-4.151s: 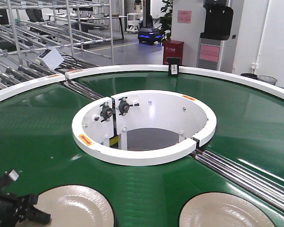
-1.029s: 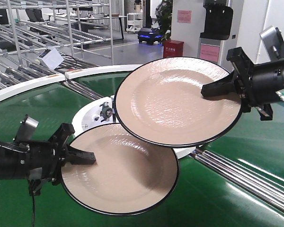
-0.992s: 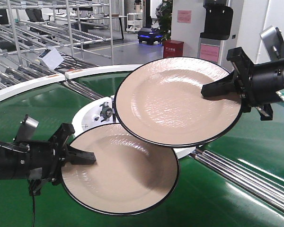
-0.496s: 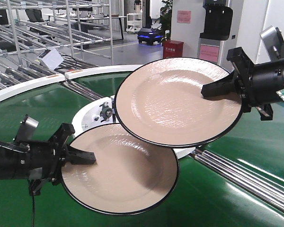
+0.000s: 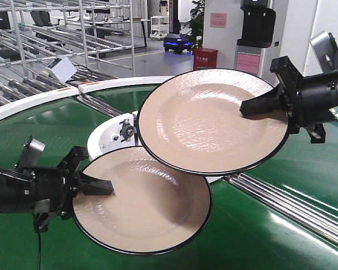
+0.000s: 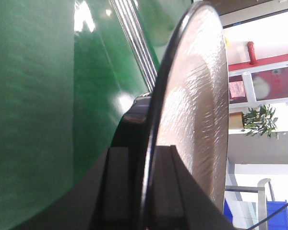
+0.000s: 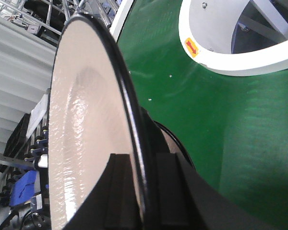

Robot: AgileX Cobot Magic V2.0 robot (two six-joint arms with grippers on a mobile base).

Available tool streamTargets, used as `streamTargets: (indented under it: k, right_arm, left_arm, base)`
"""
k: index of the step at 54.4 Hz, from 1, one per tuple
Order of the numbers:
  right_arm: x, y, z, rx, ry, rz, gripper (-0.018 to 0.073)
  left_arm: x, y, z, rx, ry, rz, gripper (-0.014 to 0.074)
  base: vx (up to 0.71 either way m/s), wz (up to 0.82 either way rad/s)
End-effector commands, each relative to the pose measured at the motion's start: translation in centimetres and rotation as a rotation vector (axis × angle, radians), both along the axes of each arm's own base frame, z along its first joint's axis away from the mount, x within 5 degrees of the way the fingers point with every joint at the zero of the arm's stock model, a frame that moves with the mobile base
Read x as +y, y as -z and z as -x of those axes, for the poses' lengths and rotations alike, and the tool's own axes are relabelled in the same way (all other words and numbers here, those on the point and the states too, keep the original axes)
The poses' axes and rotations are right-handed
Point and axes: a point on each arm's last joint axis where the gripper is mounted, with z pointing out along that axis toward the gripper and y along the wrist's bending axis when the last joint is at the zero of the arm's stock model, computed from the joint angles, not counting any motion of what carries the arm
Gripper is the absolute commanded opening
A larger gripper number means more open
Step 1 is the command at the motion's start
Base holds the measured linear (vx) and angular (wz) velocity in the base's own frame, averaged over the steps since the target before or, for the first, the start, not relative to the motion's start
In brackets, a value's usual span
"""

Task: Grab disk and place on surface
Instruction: 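Lift both plates upright off the green table, then hold both plates while the base drives to the steel counter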

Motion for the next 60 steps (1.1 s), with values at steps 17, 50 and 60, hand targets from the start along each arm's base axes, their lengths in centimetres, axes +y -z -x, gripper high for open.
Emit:
streamTargets:
  k: [17, 50, 60]
  right_arm:
    - [0.13, -3.75, 1.4, -0.116, 0.033, -0.123, -0.0008]
    - [0.12, -3.72, 1.37, -0.117, 0.033, -0.121, -0.0008]
    - [0.12, -3.72, 1.37, -0.117, 0.033, -0.121, -0.0008]
  left_arm:
    - [-0.25, -3.37, 0.73, -0.059, -0.022, 0.127, -0.0001]
    - [-0.25, -3.37, 0.73, -0.059, -0.022, 0.127, -0.0001]
    - [-0.25, -3.37, 0.73, -0.059, -0.022, 0.127, -0.0001]
  base:
    - [-0.21, 0.01]
    - [-0.28, -0.18]
    - [-0.24, -0.46]
